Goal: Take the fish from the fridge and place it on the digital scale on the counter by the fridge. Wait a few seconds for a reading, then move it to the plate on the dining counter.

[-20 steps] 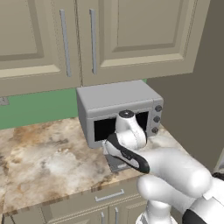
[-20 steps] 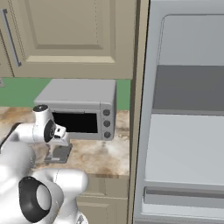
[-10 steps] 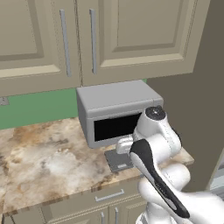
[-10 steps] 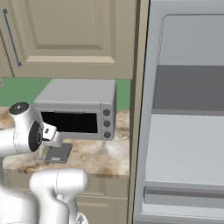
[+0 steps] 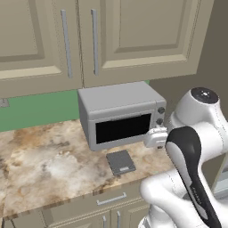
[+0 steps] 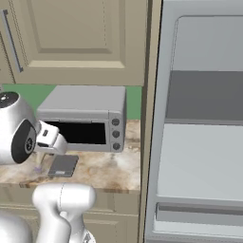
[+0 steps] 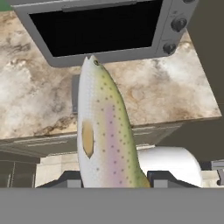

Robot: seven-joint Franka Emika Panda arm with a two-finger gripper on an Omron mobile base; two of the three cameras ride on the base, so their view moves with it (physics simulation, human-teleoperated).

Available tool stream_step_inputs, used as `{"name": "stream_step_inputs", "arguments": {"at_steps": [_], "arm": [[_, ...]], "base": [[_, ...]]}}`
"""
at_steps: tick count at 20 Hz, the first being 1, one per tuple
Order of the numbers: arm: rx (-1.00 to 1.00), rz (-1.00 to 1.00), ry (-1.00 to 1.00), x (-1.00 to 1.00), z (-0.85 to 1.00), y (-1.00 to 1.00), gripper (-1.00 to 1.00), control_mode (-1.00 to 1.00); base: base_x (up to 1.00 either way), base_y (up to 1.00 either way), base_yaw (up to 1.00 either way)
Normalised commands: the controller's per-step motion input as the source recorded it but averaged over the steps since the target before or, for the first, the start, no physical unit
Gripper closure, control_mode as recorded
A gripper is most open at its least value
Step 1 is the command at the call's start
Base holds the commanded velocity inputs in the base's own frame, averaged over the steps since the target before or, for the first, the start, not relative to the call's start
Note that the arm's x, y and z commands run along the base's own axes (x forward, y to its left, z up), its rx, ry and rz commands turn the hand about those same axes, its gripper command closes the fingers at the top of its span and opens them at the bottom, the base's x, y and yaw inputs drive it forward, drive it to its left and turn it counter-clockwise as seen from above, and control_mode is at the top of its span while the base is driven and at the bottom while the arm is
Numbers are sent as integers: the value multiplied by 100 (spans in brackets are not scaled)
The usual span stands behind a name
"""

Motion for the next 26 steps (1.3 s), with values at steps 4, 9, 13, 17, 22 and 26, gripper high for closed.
{"name": "stream_step_inputs", "arguments": {"at_steps": [4,9,13,17,22,26], "arm": [[1,-9,0,-33,64,-46,100,-100],[2,-3,-4,-15,12,-13,100,-100],[0,0,0,0,0,0,100,-100],[0,0,0,0,0,0,100,-100],[0,0,0,0,0,0,100,100],[0,0,0,0,0,0,100,100]], "base": [[0,0,0],[0,0,0],[0,0,0],[0,0,0],[-5,0,0],[-76,-25,-12]]}}
